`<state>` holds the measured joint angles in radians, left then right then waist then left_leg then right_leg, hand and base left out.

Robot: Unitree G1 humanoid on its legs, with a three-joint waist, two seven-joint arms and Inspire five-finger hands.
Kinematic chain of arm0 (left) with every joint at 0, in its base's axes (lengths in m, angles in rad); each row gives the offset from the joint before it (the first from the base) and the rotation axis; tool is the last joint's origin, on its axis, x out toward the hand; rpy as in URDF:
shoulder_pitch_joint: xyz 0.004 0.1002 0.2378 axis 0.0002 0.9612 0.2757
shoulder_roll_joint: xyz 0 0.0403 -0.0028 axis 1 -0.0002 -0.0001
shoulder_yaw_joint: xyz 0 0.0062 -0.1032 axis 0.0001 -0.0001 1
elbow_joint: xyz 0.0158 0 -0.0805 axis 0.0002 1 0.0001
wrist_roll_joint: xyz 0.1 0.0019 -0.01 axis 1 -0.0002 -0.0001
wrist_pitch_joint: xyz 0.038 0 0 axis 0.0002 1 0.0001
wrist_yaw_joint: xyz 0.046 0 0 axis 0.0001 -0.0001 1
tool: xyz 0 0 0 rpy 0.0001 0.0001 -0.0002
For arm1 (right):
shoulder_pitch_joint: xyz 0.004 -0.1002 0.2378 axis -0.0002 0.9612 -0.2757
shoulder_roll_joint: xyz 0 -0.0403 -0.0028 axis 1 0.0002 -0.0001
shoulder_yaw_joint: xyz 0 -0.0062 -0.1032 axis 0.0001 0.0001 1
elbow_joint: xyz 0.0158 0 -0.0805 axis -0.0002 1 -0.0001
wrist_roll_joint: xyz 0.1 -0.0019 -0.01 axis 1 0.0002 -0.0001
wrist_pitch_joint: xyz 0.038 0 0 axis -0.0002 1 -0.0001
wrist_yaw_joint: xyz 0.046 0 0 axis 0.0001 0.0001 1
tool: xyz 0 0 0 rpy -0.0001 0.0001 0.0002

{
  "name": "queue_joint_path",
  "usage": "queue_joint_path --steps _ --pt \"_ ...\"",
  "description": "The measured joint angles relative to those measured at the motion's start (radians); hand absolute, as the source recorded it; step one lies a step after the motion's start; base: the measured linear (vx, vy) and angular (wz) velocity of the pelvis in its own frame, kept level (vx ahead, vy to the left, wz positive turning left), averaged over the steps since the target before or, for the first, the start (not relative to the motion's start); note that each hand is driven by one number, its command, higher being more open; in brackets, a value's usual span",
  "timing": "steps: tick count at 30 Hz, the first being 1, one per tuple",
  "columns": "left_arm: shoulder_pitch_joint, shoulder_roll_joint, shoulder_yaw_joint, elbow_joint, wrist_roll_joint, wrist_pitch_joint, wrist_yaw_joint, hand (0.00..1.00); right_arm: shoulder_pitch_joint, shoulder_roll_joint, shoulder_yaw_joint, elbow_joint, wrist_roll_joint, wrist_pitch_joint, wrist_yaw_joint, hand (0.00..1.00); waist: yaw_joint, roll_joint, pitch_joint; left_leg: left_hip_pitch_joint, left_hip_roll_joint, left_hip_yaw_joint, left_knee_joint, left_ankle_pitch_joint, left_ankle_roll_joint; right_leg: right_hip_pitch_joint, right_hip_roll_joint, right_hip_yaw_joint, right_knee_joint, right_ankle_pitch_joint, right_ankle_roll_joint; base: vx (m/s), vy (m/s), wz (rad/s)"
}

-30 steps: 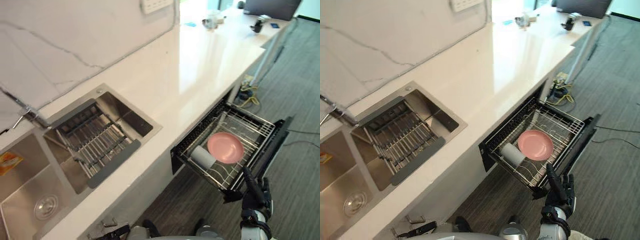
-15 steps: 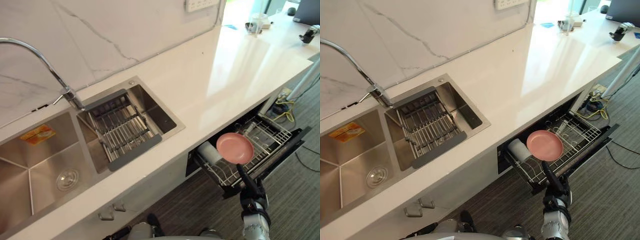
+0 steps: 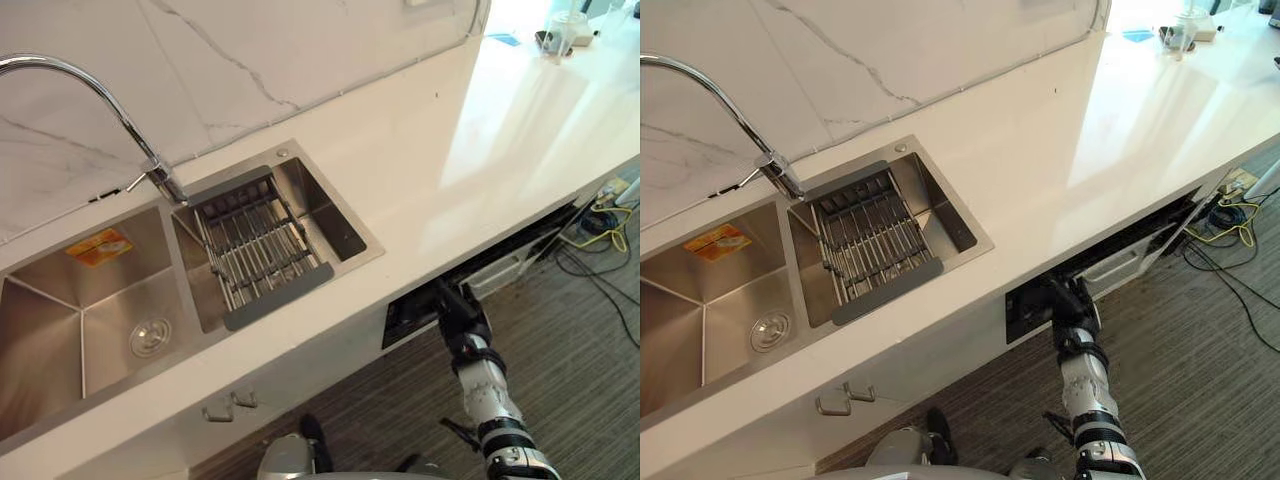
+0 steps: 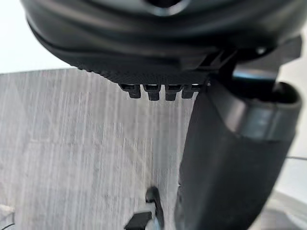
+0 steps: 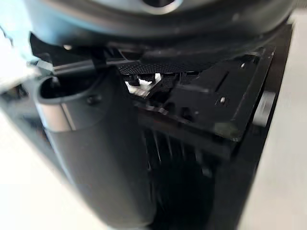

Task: Walk over to the sink, pick up the cup, carry it to the dishwasher, place the cup inside the dishwasher, then close the dishwasher door

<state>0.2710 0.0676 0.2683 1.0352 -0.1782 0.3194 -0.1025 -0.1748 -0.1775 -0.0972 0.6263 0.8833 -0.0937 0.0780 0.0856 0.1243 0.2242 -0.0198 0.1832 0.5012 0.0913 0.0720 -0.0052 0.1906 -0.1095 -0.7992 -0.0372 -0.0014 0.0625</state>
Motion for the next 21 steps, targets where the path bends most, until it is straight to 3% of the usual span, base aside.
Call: queue_joint_path --steps 4,6,9,11,16,18,21 --pt "-0.015 0.002 0.008 0.003 -0.099 -0.010 0.001 1.00 0.011 -0.007 0.073 -0.030 -0.009 0.006 0.006 1.00 -0.002 -0.006 0.004 0.000 0.022 0.011 0.003 0.002 -0.011 -0.001 0.029 0.014 -0.025 0.001 -0.017 -0.01 -0.037 -0.14" --pt "-0.014 0.004 0.009 0.013 -0.132 -0.011 0.010 1.00 0.075 -0.028 0.122 -0.081 -0.044 0.006 0.066 1.00 -0.004 -0.012 0.006 0.001 0.028 0.015 0.000 0.013 -0.028 -0.001 0.040 0.017 -0.033 -0.002 -0.021 0.03 -0.032 -0.06" --pt "0.001 0.007 0.006 0.021 -0.222 -0.014 0.013 1.00 0.221 -0.046 0.263 -0.119 -0.160 0.007 0.228 1.00 -0.017 -0.026 -0.008 0.004 0.028 0.014 -0.022 0.024 -0.045 -0.004 0.046 0.011 -0.033 -0.010 -0.020 0.07 -0.005 0.04" --pt "0.013 0.007 -0.002 0.021 -0.289 -0.014 0.016 1.00 0.279 -0.014 0.279 -0.095 -0.188 0.012 0.250 1.00 -0.017 -0.040 -0.007 0.004 0.025 0.016 -0.023 0.022 -0.048 -0.005 0.043 0.010 -0.033 -0.012 -0.017 0.10 0.044 0.02" --pt "0.046 0.008 -0.005 0.020 -0.428 -0.014 0.011 1.00 0.412 0.080 0.157 0.018 -0.347 -0.006 0.236 1.00 -0.025 -0.067 -0.016 0.004 0.016 0.047 -0.023 0.009 -0.049 -0.033 0.017 0.037 -0.002 -0.018 -0.009 0.07 0.103 -0.14" --pt "0.072 0.018 -0.015 0.020 -0.427 -0.027 -0.013 1.00 0.428 0.096 0.037 0.095 -0.478 -0.069 0.196 1.00 -0.033 -0.096 -0.036 0.023 0.007 0.060 -0.038 0.005 -0.045 -0.033 -0.002 0.046 0.020 -0.025 0.000 0.03 0.137 -0.10" --pt "0.083 0.027 -0.032 0.021 -0.375 -0.049 -0.043 1.00 0.436 0.077 -0.041 0.211 -0.612 -0.084 0.134 1.00 -0.034 -0.119 -0.055 0.042 -0.008 0.074 -0.052 -0.005 -0.043 -0.038 -0.028 0.056 0.055 -0.050 0.021 0.03 0.158 -0.10"
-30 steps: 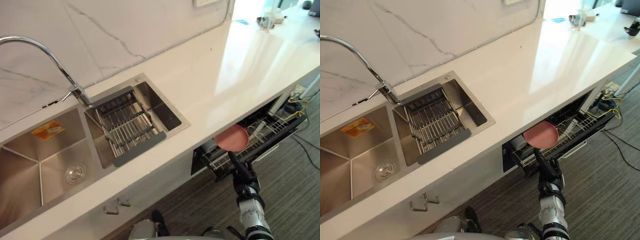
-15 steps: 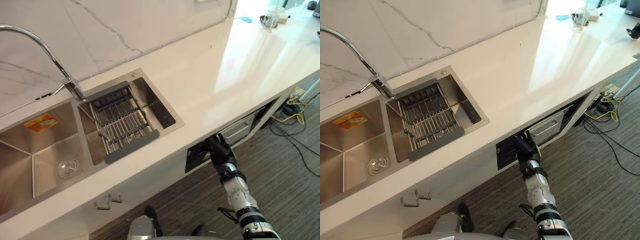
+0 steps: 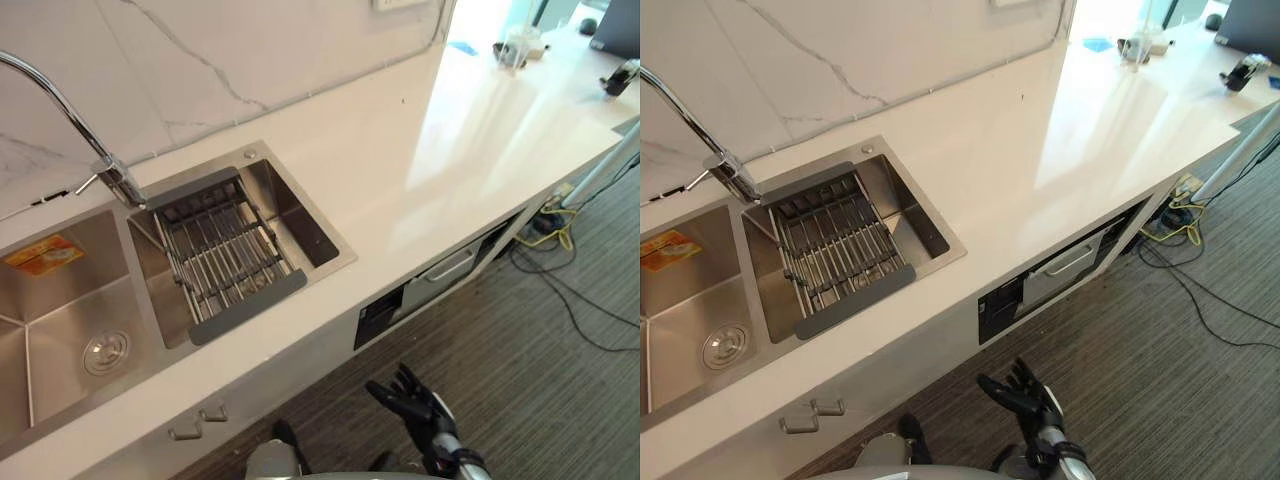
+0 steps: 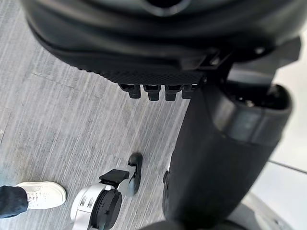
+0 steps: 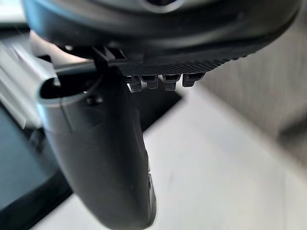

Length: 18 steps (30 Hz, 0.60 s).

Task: Walk over to the sink, pick up the cup, carry it to the dishwasher, place the cup inside the dishwasher, then close the dishwasher door

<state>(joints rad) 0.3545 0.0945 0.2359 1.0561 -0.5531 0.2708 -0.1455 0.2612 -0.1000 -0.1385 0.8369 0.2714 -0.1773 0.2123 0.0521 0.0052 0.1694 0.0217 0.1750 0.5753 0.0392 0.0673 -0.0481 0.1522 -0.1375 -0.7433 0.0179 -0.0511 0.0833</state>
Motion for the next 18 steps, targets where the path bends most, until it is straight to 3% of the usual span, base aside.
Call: queue_joint_path --steps 3,4,5,6,7,9,10,11,12,13,16,17,18 --pt "-0.005 0.014 -0.017 0.004 0.077 0.004 -0.009 1.00 0.026 -0.026 -0.072 0.124 -0.113 0.042 -0.059 1.00 -0.007 -0.017 -0.032 -0.002 -0.032 0.002 -0.018 -0.019 0.016 -0.060 -0.079 0.003 0.153 -0.076 0.016 0.06 0.165 0.06" --pt "-0.010 0.030 -0.034 0.011 0.079 0.029 -0.010 1.00 0.021 -0.012 -0.144 0.168 -0.114 0.066 -0.083 1.00 -0.022 -0.035 -0.043 -0.002 -0.064 0.003 -0.035 -0.021 0.020 -0.099 -0.142 0.011 0.262 -0.128 0.033 0.08 0.113 0.16" --pt "-0.012 0.037 -0.042 0.014 0.083 0.041 -0.010 1.00 0.019 -0.008 -0.168 0.170 -0.114 0.076 -0.097 1.00 -0.029 -0.044 -0.049 -0.002 -0.080 0.004 -0.043 -0.023 0.022 -0.111 -0.165 0.012 0.295 -0.144 0.040 0.11 0.149 0.29" --pt "-0.026 0.062 -0.073 0.023 0.089 0.073 -0.015 1.00 0.009 -0.011 -0.192 0.172 -0.114 0.124 -0.114 1.00 -0.036 -0.065 -0.061 0.005 -0.117 0.004 -0.069 -0.028 0.031 -0.129 -0.216 0.014 0.354 -0.174 0.065 0.09 0.107 0.25" --pt "-0.028 0.072 -0.089 0.023 0.089 0.083 -0.019 1.00 0.003 -0.010 -0.205 0.173 -0.113 0.148 -0.119 1.00 -0.035 -0.074 -0.067 0.010 -0.130 0.003 -0.082 -0.031 0.036 -0.133 -0.232 0.015 0.374 -0.182 0.081 0.14 0.100 0.40" --pt "-0.045 0.098 -0.145 0.032 0.093 0.102 -0.035 1.00 -0.009 -0.007 -0.240 0.173 -0.098 0.205 -0.125 1.00 -0.044 -0.080 -0.071 0.014 -0.152 -0.042 -0.094 -0.022 0.048 -0.172 -0.274 0.129 0.519 -0.167 0.122 0.15 0.046 0.71" --pt "-0.065 0.116 -0.195 0.041 0.096 0.114 -0.039 1.00 -0.021 -0.001 -0.265 0.181 -0.092 0.233 -0.126 1.00 -0.056 -0.077 -0.071 0.020 -0.158 -0.100 -0.102 -0.021 0.052 -0.196 -0.282 0.216 0.608 -0.127 0.133 0.19 0.043 1.23" --pt "-0.082 0.130 -0.226 0.042 0.107 0.130 -0.039 1.00 -0.040 0.005 -0.277 0.183 -0.065 0.251 -0.125 1.00 -0.068 -0.055 -0.067 0.026 -0.149 -0.154 -0.104 -0.016 0.061 -0.227 -0.272 0.273 0.649 -0.136 0.120 0.24 0.008 1.33" --pt "-0.095 0.135 -0.236 0.042 0.118 0.143 -0.039 1.00 -0.056 0.009 -0.276 0.190 -0.056 0.266 -0.125 1.00 -0.069 -0.054 -0.065 0.018 -0.133 -0.186 -0.102 -0.018 0.060 -0.227 -0.236 0.298 0.585 -0.184 0.107 0.19 -0.026 1.06" --pt "-0.103 0.140 -0.239 0.042 0.126 0.152 -0.039 1.00 -0.060 0.013 -0.270 0.192 -0.050 0.273 -0.123 1.00 -0.069 -0.053 -0.063 0.012 -0.124 -0.211 -0.100 -0.018 0.060 -0.228 -0.215 0.308 0.536 -0.192 0.099 0.16 -0.069 1.04" --pt "-0.119 0.148 -0.243 0.042 0.150 0.185 -0.052 1.00 -0.060 0.053 -0.268 0.197 0.036 0.278 -0.133 1.00 -0.071 -0.049 -0.057 0.009 -0.110 -0.317 -0.103 -0.015 0.035 -0.257 -0.157 0.392 0.349 -0.174 0.093 0.16 -0.109 1.05" --pt "-0.123 0.161 -0.244 0.041 0.151 0.196 -0.061 1.00 -0.062 0.067 -0.265 0.197 0.066 0.278 -0.143 1.00 -0.069 -0.075 -0.049 0.017 -0.133 -0.331 -0.106 -0.012 0.011 -0.261 -0.156 0.442 0.264 -0.066 0.077 0.16 -0.201 0.66" --pt "-0.137 0.161 -0.244 0.045 0.164 0.203 -0.062 1.00 -0.077 0.069 -0.264 0.207 0.096 0.279 -0.149 1.00 -0.070 -0.076 -0.031 0.041 -0.139 -0.347 -0.114 -0.012 0.001 -0.259 -0.158 0.454 0.283 -0.025 0.064 0.16 -0.217 0.50"
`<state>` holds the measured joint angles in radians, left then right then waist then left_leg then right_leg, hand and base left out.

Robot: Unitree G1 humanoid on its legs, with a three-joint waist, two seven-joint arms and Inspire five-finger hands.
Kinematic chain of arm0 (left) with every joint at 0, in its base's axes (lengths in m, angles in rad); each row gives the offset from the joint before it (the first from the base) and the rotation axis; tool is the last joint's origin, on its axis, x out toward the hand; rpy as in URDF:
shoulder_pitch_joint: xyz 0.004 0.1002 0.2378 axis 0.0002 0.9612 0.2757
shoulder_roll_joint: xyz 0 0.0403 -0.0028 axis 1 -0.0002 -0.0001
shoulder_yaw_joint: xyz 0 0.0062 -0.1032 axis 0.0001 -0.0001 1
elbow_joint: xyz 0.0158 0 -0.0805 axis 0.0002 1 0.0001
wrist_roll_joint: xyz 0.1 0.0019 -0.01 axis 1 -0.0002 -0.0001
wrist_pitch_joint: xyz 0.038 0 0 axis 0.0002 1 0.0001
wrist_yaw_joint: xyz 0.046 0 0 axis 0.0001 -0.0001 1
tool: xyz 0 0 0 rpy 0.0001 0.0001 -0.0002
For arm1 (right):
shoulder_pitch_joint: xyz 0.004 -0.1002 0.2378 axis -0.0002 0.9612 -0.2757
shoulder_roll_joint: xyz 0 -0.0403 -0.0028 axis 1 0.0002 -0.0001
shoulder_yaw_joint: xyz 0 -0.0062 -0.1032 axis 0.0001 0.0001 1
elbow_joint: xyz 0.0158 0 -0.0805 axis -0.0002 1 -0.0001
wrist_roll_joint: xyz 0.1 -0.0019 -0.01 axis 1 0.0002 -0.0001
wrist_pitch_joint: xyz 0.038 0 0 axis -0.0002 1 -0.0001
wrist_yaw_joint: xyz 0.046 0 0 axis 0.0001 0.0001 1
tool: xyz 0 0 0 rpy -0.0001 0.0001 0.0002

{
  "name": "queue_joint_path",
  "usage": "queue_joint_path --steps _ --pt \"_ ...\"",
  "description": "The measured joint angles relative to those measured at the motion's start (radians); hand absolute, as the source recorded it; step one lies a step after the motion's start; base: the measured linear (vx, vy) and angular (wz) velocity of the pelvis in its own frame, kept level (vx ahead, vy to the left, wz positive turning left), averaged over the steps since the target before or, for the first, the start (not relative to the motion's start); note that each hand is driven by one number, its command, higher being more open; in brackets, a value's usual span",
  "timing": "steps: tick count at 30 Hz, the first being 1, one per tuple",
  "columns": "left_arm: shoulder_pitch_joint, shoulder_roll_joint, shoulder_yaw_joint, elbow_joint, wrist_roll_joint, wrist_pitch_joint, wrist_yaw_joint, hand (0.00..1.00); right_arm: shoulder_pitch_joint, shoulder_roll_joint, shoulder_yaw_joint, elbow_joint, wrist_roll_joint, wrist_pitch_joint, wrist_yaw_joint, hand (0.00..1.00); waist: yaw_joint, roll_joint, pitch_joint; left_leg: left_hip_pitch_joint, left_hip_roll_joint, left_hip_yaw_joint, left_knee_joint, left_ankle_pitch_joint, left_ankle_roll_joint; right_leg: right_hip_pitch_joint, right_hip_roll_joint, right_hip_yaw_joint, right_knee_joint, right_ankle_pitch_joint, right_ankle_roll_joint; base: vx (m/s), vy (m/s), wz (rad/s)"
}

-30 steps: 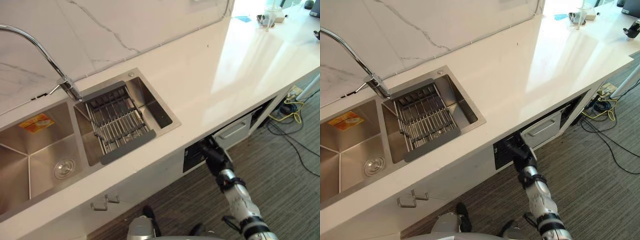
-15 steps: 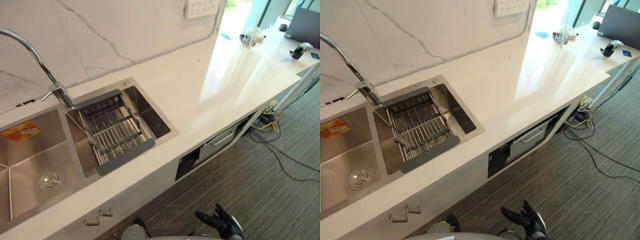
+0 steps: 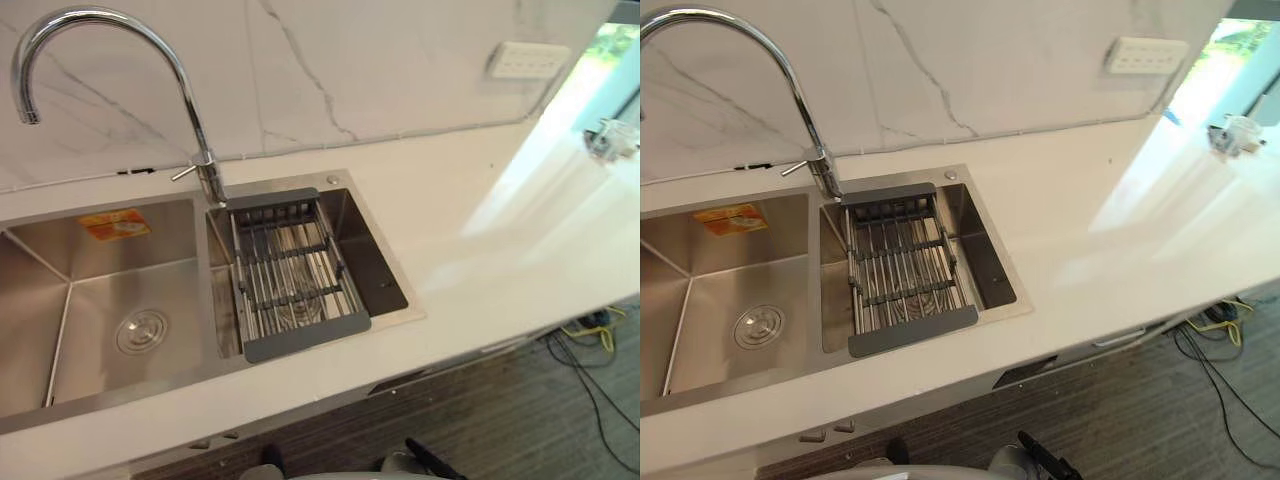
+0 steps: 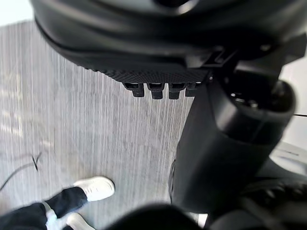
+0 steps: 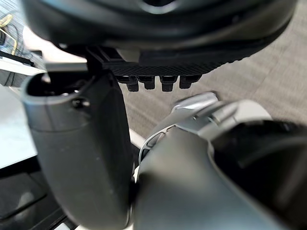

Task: Walk over to the sink, pick up the cup, carry it to the dishwasher, place the cup inside the dishwasher, then close the dishwasher door

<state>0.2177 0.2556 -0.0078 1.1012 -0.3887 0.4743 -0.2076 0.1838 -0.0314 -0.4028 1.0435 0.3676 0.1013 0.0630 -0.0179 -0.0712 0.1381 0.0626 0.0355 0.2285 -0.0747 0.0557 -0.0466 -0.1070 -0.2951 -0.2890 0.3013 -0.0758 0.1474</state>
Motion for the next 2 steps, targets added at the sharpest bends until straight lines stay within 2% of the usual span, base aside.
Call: queue_joint_path --steps 1,2 --pt "0.002 -0.009 0.001 -0.001 0.000 0.005 -0.007 1.00 -0.002 -0.002 0.002 0.001 0.005 0.000 -0.003 1.00 0.001 0.009 -0.003 0.000 0.011 0.001 -0.006 0.004 -0.006 0.003 0.011 -0.005 -0.010 -0.008 -0.006 0.17 -0.216 0.15" --pt "0.003 -0.027 0.002 0.000 -0.002 0.006 -0.012 1.00 -0.017 -0.016 0.015 0.007 0.010 0.000 -0.010 1.00 0.002 0.035 -0.006 -0.002 0.031 0.005 -0.009 0.005 -0.015 0.009 0.037 -0.013 -0.043 -0.010 -0.008 0.11 -0.114 -0.04"
